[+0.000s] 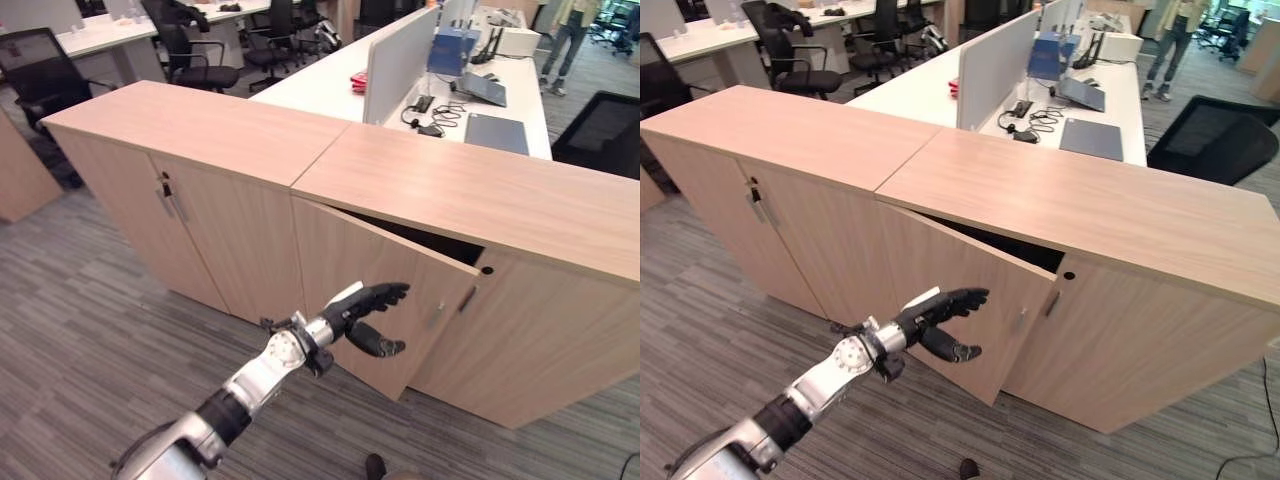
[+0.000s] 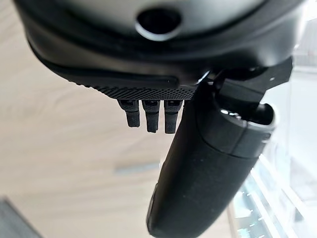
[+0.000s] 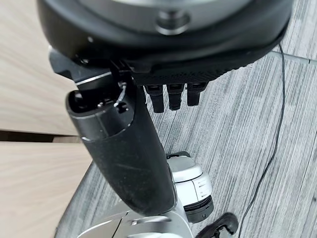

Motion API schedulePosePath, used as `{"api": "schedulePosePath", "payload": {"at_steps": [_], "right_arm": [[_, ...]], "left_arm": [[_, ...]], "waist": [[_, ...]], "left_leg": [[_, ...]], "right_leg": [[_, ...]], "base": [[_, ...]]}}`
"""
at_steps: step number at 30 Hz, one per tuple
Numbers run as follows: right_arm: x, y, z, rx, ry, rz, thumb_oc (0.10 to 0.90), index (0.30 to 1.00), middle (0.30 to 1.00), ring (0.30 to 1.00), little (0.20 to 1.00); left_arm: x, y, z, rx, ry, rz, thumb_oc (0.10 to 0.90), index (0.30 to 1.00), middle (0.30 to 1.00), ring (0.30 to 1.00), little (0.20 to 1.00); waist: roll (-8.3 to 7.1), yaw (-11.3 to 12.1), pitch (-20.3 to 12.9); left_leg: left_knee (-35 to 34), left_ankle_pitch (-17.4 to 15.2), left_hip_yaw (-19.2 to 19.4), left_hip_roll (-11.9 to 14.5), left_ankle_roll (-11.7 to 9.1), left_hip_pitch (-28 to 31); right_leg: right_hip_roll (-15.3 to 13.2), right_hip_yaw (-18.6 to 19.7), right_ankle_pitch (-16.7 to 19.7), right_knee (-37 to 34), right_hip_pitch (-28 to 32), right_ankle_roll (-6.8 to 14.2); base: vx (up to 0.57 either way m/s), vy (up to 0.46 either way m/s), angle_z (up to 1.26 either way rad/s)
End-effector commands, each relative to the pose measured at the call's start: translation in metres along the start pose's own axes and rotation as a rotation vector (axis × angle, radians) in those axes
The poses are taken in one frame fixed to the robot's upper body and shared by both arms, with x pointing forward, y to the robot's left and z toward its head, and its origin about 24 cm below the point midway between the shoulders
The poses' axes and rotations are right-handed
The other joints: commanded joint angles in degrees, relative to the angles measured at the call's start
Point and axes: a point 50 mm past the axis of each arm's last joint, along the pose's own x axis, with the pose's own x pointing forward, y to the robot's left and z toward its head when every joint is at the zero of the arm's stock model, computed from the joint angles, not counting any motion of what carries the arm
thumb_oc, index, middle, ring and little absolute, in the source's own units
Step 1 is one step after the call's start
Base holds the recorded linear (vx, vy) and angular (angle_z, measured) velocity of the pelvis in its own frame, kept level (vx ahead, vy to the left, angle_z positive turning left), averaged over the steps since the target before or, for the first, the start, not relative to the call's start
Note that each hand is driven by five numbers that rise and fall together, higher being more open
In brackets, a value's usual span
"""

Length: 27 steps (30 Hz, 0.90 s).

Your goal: Put the empty folder in the office cabinet

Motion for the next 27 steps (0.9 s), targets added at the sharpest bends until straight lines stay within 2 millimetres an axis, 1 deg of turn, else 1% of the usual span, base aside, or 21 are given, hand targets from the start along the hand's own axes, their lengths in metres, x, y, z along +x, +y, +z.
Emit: {"api": "schedulePosePath", "payload": {"at_steps": [1,4,5,6,7,8,9,10,11,12,13,14,15,16,18,19,20,23,24,25,27], "right_arm": [[-0.004,-0.036,-0.001,-0.034,0.012,-0.104,0.8,0.9,0.9,0.9,0.9],[-0.005,-0.039,-0.006,-0.023,0.019,-0.11,0.8,0.9,0.9,0.9,0.9],[-0.005,-0.039,-0.006,-0.023,0.019,-0.11,0.8,0.9,0.9,0.9,0.9],[-0.005,-0.04,-0.011,-0.002,0.033,-0.119,0.8,0.9,0.9,0.9,0.9],[-0.006,-0.04,-0.015,0.015,0.04,-0.119,0.8,0.9,0.9,0.9,0.9],[-0.006,-0.04,-0.015,0.015,0.04,-0.119,0.8,0.9,0.9,0.9,0.9],[-0.007,-0.043,-0.02,0.031,0.058,-0.131,0.8,0.9,0.9,0.9,0.9],[-0.007,-0.044,-0.021,0.032,0.061,-0.138,0.8,0.9,0.9,0.9,0.9],[-0.007,-0.047,-0.019,0.036,0.058,-0.148,0.8,0.9,0.9,0.9,0.9],[-0.008,-0.049,-0.019,0.036,0.058,-0.156,0.8,0.9,0.9,0.9,0.9],[-0.008,-0.051,-0.018,0.038,0.057,-0.164,0.8,0.9,0.9,0.9,0.9],[-0.008,-0.053,-0.015,0.038,0.051,-0.171,0.8,0.9,0.9,0.9,0.9],[-0.008,-0.054,-0.015,0.039,0.05,-0.174,0.8,0.9,0.9,0.9,0.9],[-0.008,-0.054,-0.014,0.037,0.05,-0.174,0.8,0.9,0.9,0.9,0.9],[-0.008,-0.054,-0.012,0.026,0.045,-0.171,0.8,0.9,0.9,0.9,0.9],[-0.008,-0.054,-0.012,0.026,0.045,-0.171,0.8,0.9,0.9,0.9,0.9],[-0.006,-0.051,-0.007,0.006,0.032,-0.158,0.8,0.9,0.9,0.9,0.9],[-0.005,-0.046,-0.005,-0.027,0.029,-0.142,0.8,0.9,0.9,0.9,0.9],[-0.004,-0.04,0.0,-0.041,0.016,-0.125,0.8,0.9,0.9,0.9,0.9],[-0.004,-0.041,0.0,-0.042,0.016,-0.125,0.8,0.9,0.9,0.9,0.9],[-0.003,-0.036,0.002,-0.049,0.013,-0.111,0.8,0.9,0.9,0.9,0.9]], "left_arm": [[0.033,0.032,0.088,0.158,-0.298,0.123,0.8,0.9,0.9,0.9,0.9],[0.043,0.037,0.094,0.198,-0.269,0.133,0.8,0.9,0.9,0.9,0.9],[0.043,0.037,0.094,0.198,-0.269,0.133,0.8,0.9,0.9,0.9,0.9],[0.053,0.04,0.094,0.173,-0.226,0.149,0.8,0.9,0.9,0.9,0.9],[0.056,0.043,0.094,0.187,-0.202,0.162,0.8,0.9,0.9,0.9,0.9],[0.056,0.043,0.094,0.187,-0.202,0.161,0.8,0.9,0.9,0.9,0.9],[0.06,0.055,0.089,0.187,-0.138,0.21,0.8,0.9,0.9,0.9,0.9],[0.062,0.062,0.089,0.193,-0.114,0.235,0.8,0.9,0.9,0.9,0.9],[0.061,0.074,0.088,0.208,-0.081,0.28,0.8,0.9,0.9,0.9,0.9],[0.06,0.083,0.087,0.216,-0.053,0.315,0.8,0.9,0.9,0.9,0.9],[0.057,0.093,0.085,0.217,-0.028,0.35,0.8,0.9,0.9,0.9,0.9],[0.055,0.103,0.085,0.225,-0.005,0.381,0.8,0.9,0.9,0.9,0.9],[0.051,0.113,0.083,0.221,0.023,0.413,0.8,0.9,0.9,0.9,0.9],[0.048,0.119,0.082,0.215,0.035,0.432,0.8,0.9,0.9,0.9,0.9],[0.042,0.129,0.08,0.179,0.037,0.474,0.8,0.9,0.9,0.9,0.9],[0.042,0.13,0.08,0.179,0.038,0.474,0.8,0.9,0.9,0.9,0.9],[0.038,0.135,0.078,0.157,0.039,0.492,0.8,0.9,0.9,0.9,0.9],[0.033,0.138,0.066,0.076,0.049,0.515,0.8,0.9,0.9,0.9,0.9],[0.029,0.134,0.053,-0.022,0.05,0.515,0.8,0.9,0.9,0.9,0.9],[0.029,0.134,0.053,-0.022,0.05,0.515,0.8,0.9,0.9,0.9,0.9],[0.026,0.12,0.031,-0.166,0.047,0.501,0.8,0.9,0.9,0.9,0.9]], "waist": [[1.54,-1.9,-2.6],[1.63,-3.6,-2.8],[1.64,-3.6,-2.8],[1.39,-5.0,-2.9],[1.24,-5.7,-3.1],[1.25,-5.7,-3.0],[1.45,-7.1,-3.1],[1.2,-7.4,-3.0],[1.16,-7.6,-2.7],[1.15,-7.7,-2.5],[1.14,-7.5,-2.2],[0.63,-6.9,-2.2],[0.59,-6.5,-2.0],[0.69,-6.2,-1.9],[0.94,-5.4,-1.3],[0.91,-5.4,-1.5],[1.08,-4.6,-0.9],[0.92,-3.3,0.1],[1.1,-2.2,0.6],[1.08,-2.2,0.6],[1.4,-1.1,0.6]], "left_leg": [[0.6,-4.0,-4.6,4.2,-2.0,1.7],[2.5,-4.3,-3.2,5.2,-2.7,1.7],[2.5,-4.3,-3.2,5.2,-2.7,1.7],[5.0,-4.3,-2.4,6.5,-3.4,1.1],[6.3,-4.6,-2.0,7.1,-3.6,0.8],[6.4,-4.6,-2.0,7.1,-3.6,0.8],[10.1,-6.9,-2.0,8.3,-4.1,0.9],[12.6,-7.5,-1.6,9.0,-4.0,0.3],[15.0,-7.8,-1.7,9.5,-3.9,-0.3],[16.8,-7.3,-2.6,9.6,-3.9,-1.0],[18.0,-6.8,-4.3,9.1,-3.5,-2.1],[17.9,-5.6,-6.2,7.4,-2.5,-4.2],[17.4,-6.7,-9.3,5.2,-1.2,-5.8],[16.8,-7.2,-11.1,3.7,-0.7,-6.4],[16.2,-7.6,-14.4,1.1,-0.2,-7.6],[16.1,-7.4,-14.4,1.1,-0.2,-7.8],[16.5,-7.4,-16.4,-0.8,-0.1,-8.6],[17.5,-7.4,-18.6,-3.0,-0.1,-10.2],[16.2,-7.5,-20.1,-4.2,0.3,-9.6],[16.1,-7.5,-20.0,-4.2,0.3,-9.5],[13.3,-7.4,-21.1,-4.9,0.9,-7.8]], "right_leg": [[4.9,-1.7,-8.1,0.4,3.4,-0.5],[5.7,-0.5,-8.2,0.4,3.5,-0.8],[5.7,-0.5,-8.2,0.4,3.5,-0.8],[6.4,0.3,-8.4,0.5,3.6,-1.3],[6.6,0.7,-8.4,0.5,3.7,-1.6],[6.7,0.7,-8.3,0.5,3.7,-1.6],[7.4,1.7,-9.3,0.6,4.9,-1.7],[7.5,2.2,-9.3,0.7,5.1,-1.9],[7.8,3.0,-9.3,0.7,5.2,-2.2],[8.1,3.7,-9.3,0.8,5.3,-2.5],[8.2,4.3,-9.3,0.9,5.3,-2.6],[7.9,4.9,-8.6,1.2,4.4,-3.1],[7.7,5.6,-8.6,1.1,4.6,-3.0],[7.8,6.2,-8.5,1.1,4.7,-3.0],[8.0,7.1,-8.2,1.1,5.0,-2.9],[7.9,7.1,-8.2,1.1,4.8,-2.9],[8.1,7.7,-7.9,1.0,5.0,-3.0],[8.0,8.0,-7.4,1.1,5.3,-2.9],[8.2,8.4,-7.2,1.3,5.3,-2.8],[8.2,8.5,-7.3,1.3,5.4,-2.8],[8.3,8.3,-7.1,1.4,5.3,-2.7]], "base": [[0.05,-0.105,-0.18],[0.03,-0.104,-0.34],[0.04,-0.135,-0.29],[0.04,-0.147,-0.17],[0.04,-0.148,-0.05],[0.12,-0.1,-0.08],[0.11,-0.091,-0.07],[0.11,-0.124,-0.15],[0.0,-0.095,-0.18],[-0.02,-0.068,-0.27],[-0.1,-0.076,-0.5],[-0.11,-0.047,-0.87],[-0.09,-0.029,-0.95],[-0.01,0.022,-0.67],[-0.01,0.023,-0.28],[-0.03,0.034,-0.44],[-0.03,0.033,-0.43],[-0.05,0.062,-0.59],[-0.03,0.046,-0.45],[-0.02,0.066,-0.5],[-0.01,0.063,-0.38]]}}
